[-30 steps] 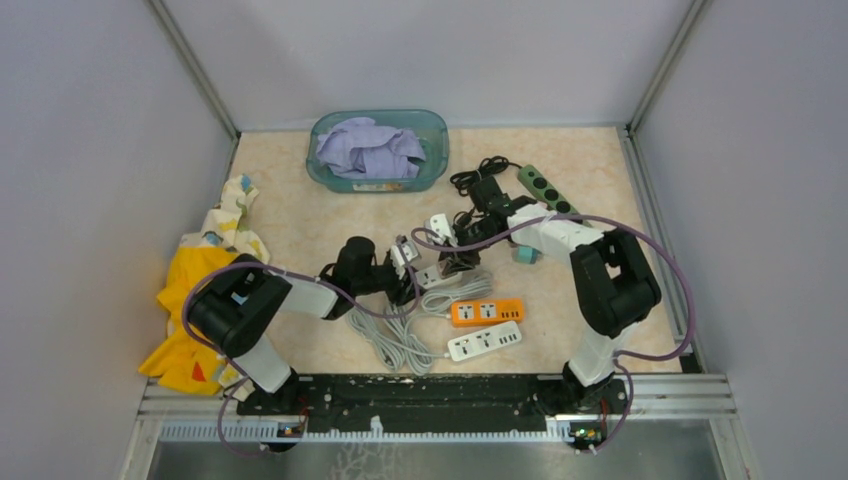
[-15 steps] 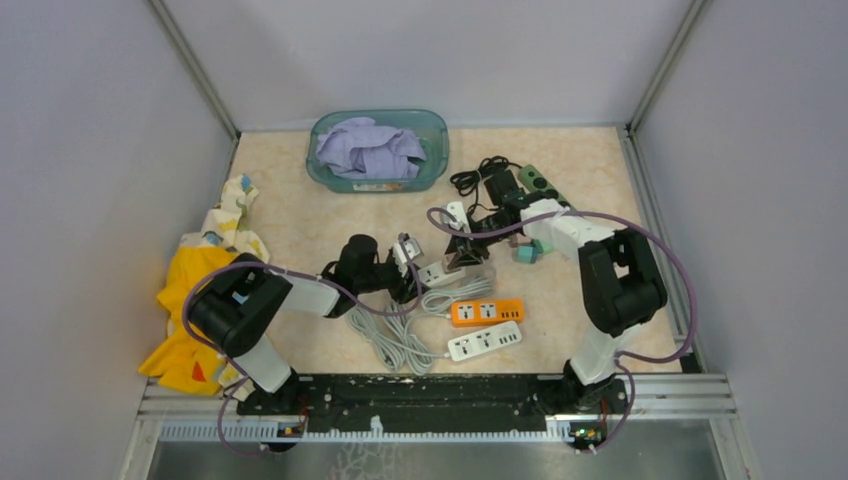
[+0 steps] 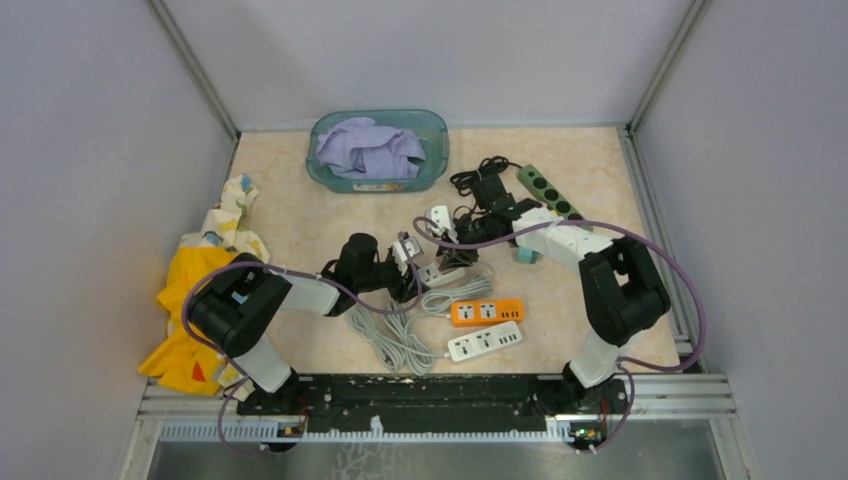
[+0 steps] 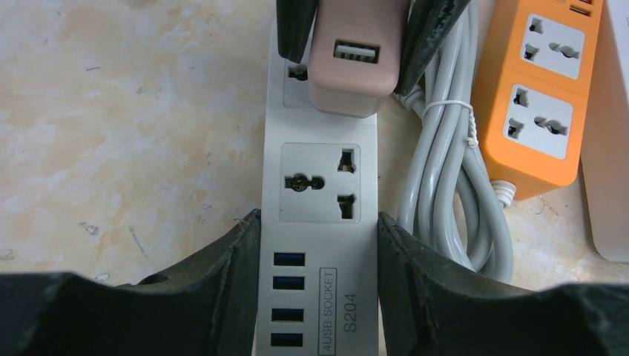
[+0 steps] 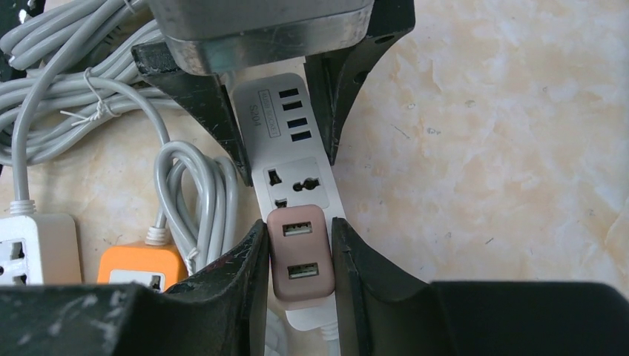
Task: Pull the plug off the socket
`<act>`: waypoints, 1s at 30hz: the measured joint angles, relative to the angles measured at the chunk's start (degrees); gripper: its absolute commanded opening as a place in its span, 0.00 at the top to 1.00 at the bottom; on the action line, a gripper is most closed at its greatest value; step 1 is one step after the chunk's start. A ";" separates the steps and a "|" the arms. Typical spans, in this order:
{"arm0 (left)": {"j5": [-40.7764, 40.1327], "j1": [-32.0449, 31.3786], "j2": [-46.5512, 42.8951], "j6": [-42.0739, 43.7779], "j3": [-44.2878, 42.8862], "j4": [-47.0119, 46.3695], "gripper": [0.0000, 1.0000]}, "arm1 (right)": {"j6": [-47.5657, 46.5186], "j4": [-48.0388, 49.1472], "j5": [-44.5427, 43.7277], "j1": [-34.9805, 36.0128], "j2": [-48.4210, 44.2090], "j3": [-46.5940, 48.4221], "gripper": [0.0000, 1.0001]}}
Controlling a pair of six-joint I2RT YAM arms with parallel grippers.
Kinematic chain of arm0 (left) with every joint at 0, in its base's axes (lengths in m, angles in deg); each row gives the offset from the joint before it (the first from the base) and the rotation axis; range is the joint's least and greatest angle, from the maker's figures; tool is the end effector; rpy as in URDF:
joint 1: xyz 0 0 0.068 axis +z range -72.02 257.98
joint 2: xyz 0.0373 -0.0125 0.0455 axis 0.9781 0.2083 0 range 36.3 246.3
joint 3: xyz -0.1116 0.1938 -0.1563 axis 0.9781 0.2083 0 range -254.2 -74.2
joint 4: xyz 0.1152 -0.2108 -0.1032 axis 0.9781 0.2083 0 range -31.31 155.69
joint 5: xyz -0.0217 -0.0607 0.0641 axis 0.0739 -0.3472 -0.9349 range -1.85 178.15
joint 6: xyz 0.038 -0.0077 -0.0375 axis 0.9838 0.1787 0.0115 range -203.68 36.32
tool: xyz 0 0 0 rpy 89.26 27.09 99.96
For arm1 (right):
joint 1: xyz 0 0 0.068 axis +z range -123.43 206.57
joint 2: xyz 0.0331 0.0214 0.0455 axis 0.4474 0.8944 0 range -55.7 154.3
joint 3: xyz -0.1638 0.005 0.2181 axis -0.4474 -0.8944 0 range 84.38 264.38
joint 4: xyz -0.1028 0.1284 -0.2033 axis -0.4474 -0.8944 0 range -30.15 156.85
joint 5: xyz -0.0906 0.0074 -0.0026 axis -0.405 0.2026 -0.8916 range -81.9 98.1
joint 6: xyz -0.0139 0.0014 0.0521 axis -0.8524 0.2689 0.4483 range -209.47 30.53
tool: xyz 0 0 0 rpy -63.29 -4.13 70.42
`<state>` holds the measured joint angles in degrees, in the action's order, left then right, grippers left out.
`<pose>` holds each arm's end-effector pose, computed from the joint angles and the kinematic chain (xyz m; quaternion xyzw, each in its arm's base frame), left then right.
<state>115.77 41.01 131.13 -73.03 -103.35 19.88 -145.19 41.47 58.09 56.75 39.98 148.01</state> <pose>0.2233 -0.1887 0.1302 0.4484 0.7065 -0.3137 0.4488 0.2783 0.1935 0.2154 -0.6795 0.5561 0.3394 0.3376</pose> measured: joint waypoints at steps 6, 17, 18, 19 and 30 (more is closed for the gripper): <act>-0.11 0.00 0.00 0.07 -0.11 0.26 1.00 | 2.36 0.31 -0.57 -0.13 -0.04 0.00 1.00; -0.24 0.07 0.00 -0.13 -0.37 0.22 1.00 | 1.70 -0.79 5.27 -4.26 -0.04 0.00 1.00; -0.24 0.07 0.00 -0.20 -0.46 0.24 1.00 | 1.03 -1.14 5.95 -4.57 -0.07 0.00 1.00; -0.20 0.04 0.00 -0.33 -0.52 0.26 1.00 | 0.09 -1.55 6.73 -4.85 -0.07 0.00 1.00; -0.22 0.02 0.13 -1.03 -1.57 1.42 1.00 | -1.88 0.42 3.41 -1.70 -1.88 -0.66 1.00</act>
<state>115.55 41.03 131.26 -74.06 -104.92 21.30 -147.07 41.88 61.50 55.04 38.10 147.36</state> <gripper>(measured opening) 0.573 0.311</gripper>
